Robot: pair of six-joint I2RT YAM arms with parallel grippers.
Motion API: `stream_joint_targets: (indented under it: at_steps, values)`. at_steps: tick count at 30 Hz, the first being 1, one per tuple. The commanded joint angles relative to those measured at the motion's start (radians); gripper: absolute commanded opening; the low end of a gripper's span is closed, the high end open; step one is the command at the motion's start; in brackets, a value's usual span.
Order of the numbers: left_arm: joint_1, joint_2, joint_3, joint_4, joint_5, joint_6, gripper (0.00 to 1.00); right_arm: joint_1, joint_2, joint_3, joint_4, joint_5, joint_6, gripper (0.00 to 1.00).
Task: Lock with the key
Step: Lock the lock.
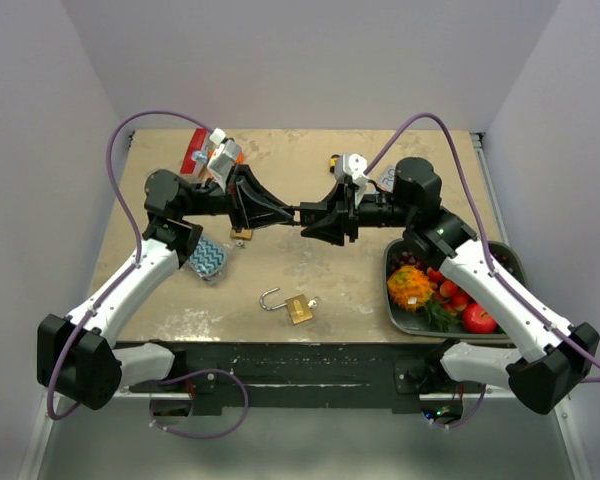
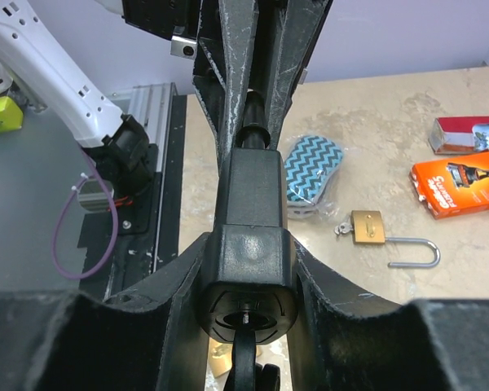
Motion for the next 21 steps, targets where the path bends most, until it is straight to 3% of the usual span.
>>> stream_joint_targets:
  at_steps: [1, 3, 6, 7, 13, 17, 21]
  values:
    - [-0.013, -0.011, -0.002, 0.081, -0.055, 0.019, 0.0, 0.018, 0.01, 0.038, 0.034, -0.016, 0.007, 0.13]
    - [-0.008, -0.017, 0.001, 0.04, -0.038, 0.052, 0.0, 0.018, 0.011, 0.043, 0.018, -0.015, 0.013, 0.0]
    - [0.012, -0.028, 0.003, -0.095, -0.011, 0.149, 0.2, 0.016, 0.008, 0.046, 0.012, 0.0, 0.027, 0.0]
    - [0.02, -0.031, 0.001, -0.147, 0.008, 0.196, 0.31, 0.015, 0.003, 0.046, 0.011, 0.005, 0.032, 0.0]
    - [0.116, -0.065, 0.03, -0.469, 0.084, 0.472, 0.54, -0.02, -0.013, 0.03, 0.022, 0.008, 0.055, 0.0]
    - [0.135, -0.065, 0.098, -0.805, 0.094, 0.759, 0.61, -0.028, -0.021, 0.024, 0.024, 0.001, 0.055, 0.0]
    - [0.132, -0.068, 0.097, -0.797, 0.091, 0.772, 0.62, -0.028, -0.015, 0.026, 0.027, -0.032, 0.055, 0.0]
